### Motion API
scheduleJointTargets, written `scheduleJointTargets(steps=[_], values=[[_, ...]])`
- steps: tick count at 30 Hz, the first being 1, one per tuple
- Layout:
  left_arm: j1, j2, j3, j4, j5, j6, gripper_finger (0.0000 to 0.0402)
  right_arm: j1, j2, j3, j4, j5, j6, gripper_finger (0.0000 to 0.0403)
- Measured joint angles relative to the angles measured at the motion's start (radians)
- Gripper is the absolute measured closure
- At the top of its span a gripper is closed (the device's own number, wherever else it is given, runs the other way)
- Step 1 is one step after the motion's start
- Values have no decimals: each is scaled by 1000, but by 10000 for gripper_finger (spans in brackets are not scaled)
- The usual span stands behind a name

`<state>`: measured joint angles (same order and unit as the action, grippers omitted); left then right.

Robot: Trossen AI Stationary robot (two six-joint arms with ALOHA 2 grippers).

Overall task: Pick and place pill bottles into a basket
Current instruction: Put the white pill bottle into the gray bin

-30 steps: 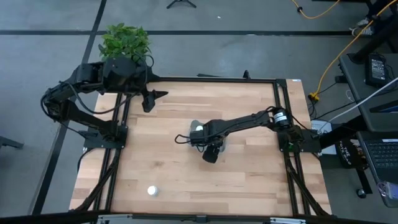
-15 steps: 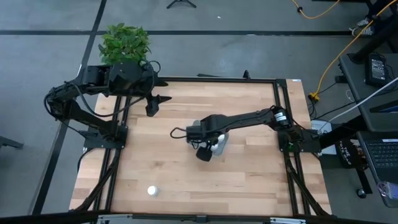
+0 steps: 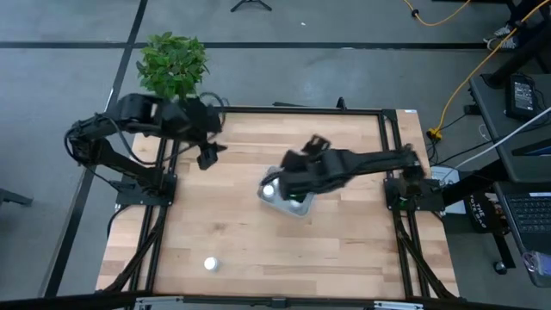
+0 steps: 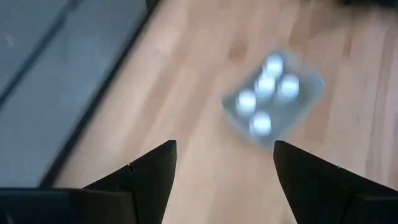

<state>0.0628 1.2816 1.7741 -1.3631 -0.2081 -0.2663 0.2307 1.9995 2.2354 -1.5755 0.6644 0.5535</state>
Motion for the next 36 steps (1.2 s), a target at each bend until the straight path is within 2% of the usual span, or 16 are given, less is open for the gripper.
scheduleJointTargets(steps=[2,5,10,12,16,22,29,33,36], values=[[-33,1,-37,-32,10,-55,142,14,-73,-53,5,77,29,110],[-113,0,-115,-32,59,-151,142,26,-186,-124,7,131,56,115],[-297,0,-299,13,105,-193,142,52,-405,-303,22,228,7,117],[-354,0,-378,33,118,-266,142,53,-520,-402,43,232,-9,117],[-467,15,-499,143,221,-497,142,51,-760,-620,150,225,-11,117],[-652,78,-530,283,208,-786,142,52,-1031,-877,407,171,-103,117],[-778,197,-529,433,249,-1027,139,52,-1149,-1020,689,144,-352,117],[-809,273,-529,447,257,-1133,123,52,-1150,-1027,716,143,-402,117],[-821,321,-530,447,292,-1190,107,52,-1149,-1027,715,104,-407,117]])
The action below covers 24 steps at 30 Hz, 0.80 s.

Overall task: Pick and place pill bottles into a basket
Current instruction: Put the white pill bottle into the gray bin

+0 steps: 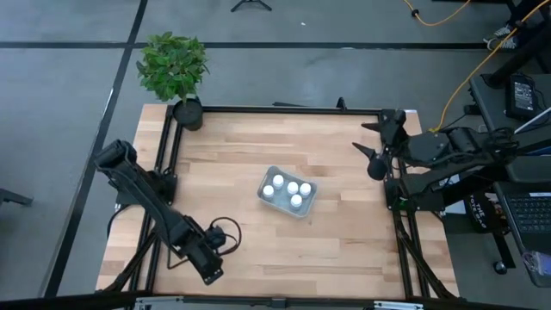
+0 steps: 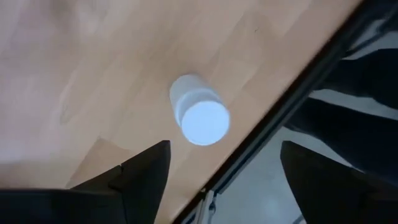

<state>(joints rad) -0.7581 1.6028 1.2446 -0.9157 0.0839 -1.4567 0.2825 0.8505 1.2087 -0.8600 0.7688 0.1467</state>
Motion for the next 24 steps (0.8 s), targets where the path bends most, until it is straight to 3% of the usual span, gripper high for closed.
scheduleJointTargets(steps=[14,24], values=[[-11,98,0,-3,-49,-94,41,0,8,0,-3,-106,6,117],[-29,160,-12,37,-72,-128,32,0,8,0,-2,-139,8,117]])
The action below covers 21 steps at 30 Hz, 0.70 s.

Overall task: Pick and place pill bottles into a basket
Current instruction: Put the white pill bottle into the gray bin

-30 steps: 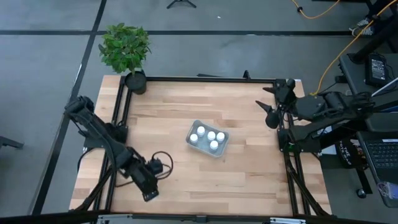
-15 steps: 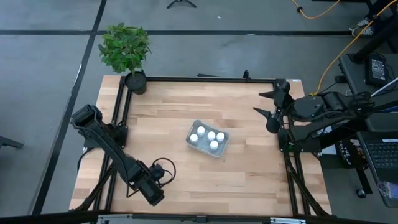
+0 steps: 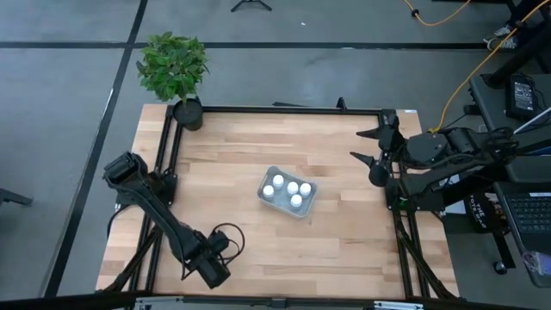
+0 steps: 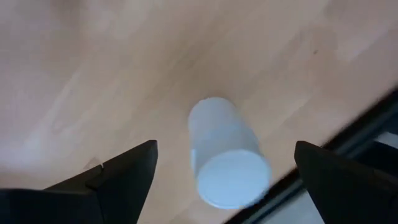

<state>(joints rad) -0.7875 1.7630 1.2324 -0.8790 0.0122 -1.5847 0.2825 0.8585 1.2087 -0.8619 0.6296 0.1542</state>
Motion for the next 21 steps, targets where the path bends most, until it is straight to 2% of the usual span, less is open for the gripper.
scheduleJointTargets(steps=[6,11,15,21], values=[[-28,45,-40,46,7,-53,33,0,1,0,0,0,-1,117],[-20,45,-42,46,4,-49,58,0,1,0,1,0,-3,117],[-17,45,-42,50,16,-35,105,0,1,0,1,0,-3,117],[0,44,-41,84,57,-13,219,0,1,0,1,0,-1,117]])
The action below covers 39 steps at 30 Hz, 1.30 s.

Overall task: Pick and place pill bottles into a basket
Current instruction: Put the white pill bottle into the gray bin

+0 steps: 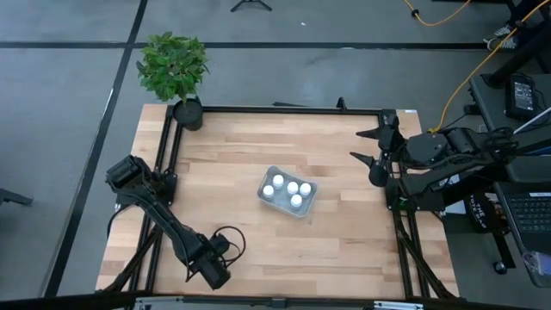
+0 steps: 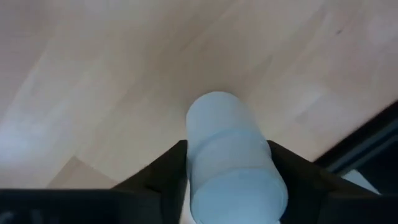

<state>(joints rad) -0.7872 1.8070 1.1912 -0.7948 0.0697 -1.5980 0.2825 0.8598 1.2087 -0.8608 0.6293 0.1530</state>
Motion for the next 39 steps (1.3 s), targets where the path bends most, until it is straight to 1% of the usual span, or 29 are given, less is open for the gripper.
scheduleJointTargets(steps=[1,5,8,10,13,17,20,23,27,31,35,39], values=[[5,0,0,5,8,7,232,0,1,0,0,-2,0,117],[37,-4,33,8,11,72,233,0,3,0,0,-4,-1,117],[77,-11,87,-18,18,164,233,0,4,0,0,-4,-1,117],[118,-11,156,-71,22,263,233,0,4,0,0,-5,-1,117],[193,-13,280,-193,6,448,233,0,6,0,0,-6,-1,117],[313,-13,441,-342,-47,659,233,0,17,0,0,-6,0,117],[411,-13,534,-387,-55,800,233,0,29,0,0,-16,0,117],[508,-13,594,-385,-48,923,233,0,41,0,-1,-33,0,117],[620,2,633,-385,-23,1074,233,0,55,0,-10,-33,3,117],[703,48,650,-384,14,1183,233,0,64,0,-37,-33,11,117],[749,105,652,-377,22,1252,233,0,63,1,-74,-33,56,117],[768,158,652,-372,31,1272,233,0,63,1,-116,-33,85,117]])
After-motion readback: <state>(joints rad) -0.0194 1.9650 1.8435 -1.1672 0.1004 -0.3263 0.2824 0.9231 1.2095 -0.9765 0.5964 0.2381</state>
